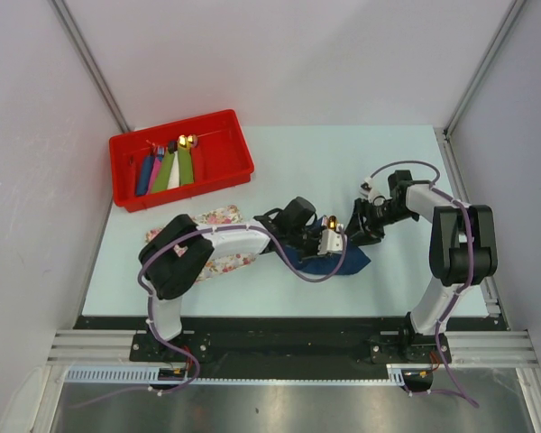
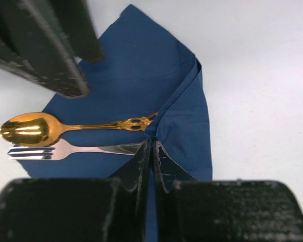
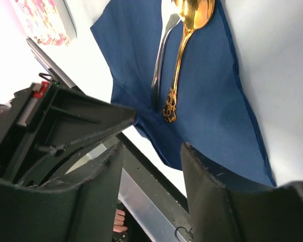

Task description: Place the utensils on the paper napkin and roll it up

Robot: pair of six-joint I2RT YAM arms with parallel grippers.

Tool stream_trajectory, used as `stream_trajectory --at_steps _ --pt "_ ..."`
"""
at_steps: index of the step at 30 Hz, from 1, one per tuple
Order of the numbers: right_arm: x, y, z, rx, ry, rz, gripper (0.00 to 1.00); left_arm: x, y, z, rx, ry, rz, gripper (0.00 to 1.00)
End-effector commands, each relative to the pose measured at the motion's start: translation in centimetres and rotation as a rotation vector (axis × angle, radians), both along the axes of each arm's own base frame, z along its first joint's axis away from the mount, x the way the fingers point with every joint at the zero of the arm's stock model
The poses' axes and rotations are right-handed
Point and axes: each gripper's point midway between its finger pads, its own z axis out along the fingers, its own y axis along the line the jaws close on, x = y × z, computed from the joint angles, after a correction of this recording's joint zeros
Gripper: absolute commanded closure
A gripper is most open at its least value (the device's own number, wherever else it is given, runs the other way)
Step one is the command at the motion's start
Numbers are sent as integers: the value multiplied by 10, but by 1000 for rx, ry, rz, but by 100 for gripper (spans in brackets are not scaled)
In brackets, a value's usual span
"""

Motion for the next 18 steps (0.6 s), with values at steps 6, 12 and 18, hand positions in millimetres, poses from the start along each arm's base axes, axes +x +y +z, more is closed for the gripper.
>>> stream_trajectory --at_steps 6,12,18 --pt "-9 6 -5 31 53 6 44 33 -16 16 -55 -58 56 90" --pt "-13 12 -12 13 58 41 46 40 -17 15 -52 -80 69 88" --pt "-17 19 -21 2 65 79 48 46 -19 14 -40 -97 73 88"
